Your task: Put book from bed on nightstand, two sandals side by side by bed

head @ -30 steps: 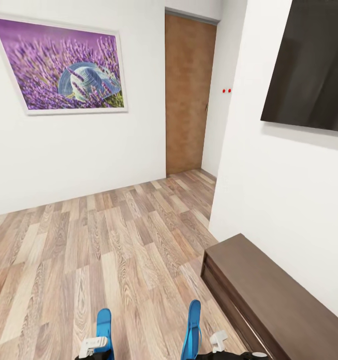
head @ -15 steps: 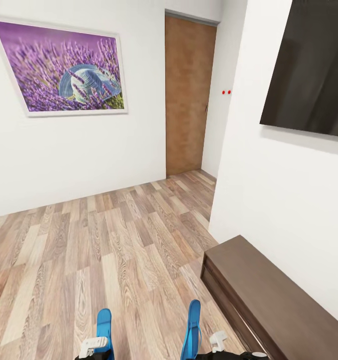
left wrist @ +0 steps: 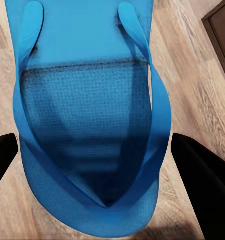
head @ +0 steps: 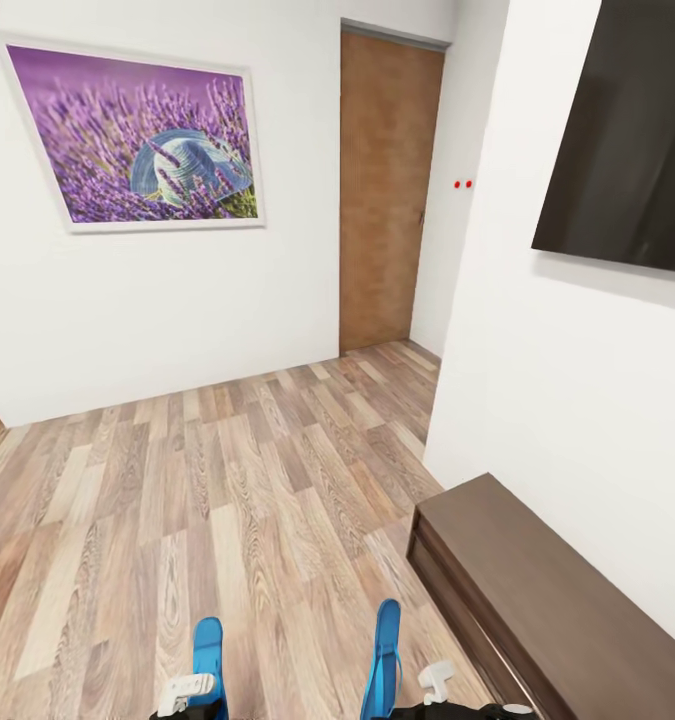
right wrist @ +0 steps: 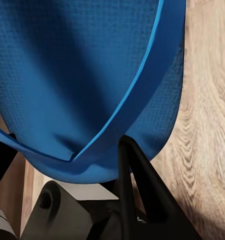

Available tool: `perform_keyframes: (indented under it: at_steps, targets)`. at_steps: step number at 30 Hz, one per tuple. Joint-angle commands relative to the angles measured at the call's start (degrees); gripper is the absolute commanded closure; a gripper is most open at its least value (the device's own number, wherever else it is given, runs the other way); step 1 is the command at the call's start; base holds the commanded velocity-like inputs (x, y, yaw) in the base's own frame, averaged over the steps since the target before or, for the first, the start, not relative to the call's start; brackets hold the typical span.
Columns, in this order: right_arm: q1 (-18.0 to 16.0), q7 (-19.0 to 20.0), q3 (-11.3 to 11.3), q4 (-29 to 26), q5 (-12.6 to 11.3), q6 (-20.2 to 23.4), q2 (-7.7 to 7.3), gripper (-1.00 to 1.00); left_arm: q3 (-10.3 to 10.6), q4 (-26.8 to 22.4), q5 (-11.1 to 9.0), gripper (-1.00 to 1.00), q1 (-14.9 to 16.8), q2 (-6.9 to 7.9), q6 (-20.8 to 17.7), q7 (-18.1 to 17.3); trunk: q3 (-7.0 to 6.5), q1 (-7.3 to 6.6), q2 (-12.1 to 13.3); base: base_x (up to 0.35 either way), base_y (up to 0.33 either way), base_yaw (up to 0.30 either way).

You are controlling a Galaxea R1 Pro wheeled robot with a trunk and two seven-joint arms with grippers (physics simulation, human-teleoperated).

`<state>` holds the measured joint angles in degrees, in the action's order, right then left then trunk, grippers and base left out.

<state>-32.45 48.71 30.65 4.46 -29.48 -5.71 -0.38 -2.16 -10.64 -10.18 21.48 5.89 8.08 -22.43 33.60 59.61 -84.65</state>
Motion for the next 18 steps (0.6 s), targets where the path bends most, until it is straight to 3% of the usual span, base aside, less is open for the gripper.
perform_keyframes:
  at_steps: [1,18]
  targets:
    - [-0.1,0.2,0.5,0.2,-0.3,-0.5,0.03,1.0,-0.2,0.1,-0.3,1.0,0.1,0.0,0.0,-0.4,0.05,0.0,0.0,0.0,0.0,0.193]
    - [-0.1,0.2,0.5,0.2,-0.3,-0.5,0.03,1.0,-0.2,0.1,-0.3,1.0,0.1,-0.01,0.0,-0.4,0.05,0.0,0.0,0.0,0.0,0.231]
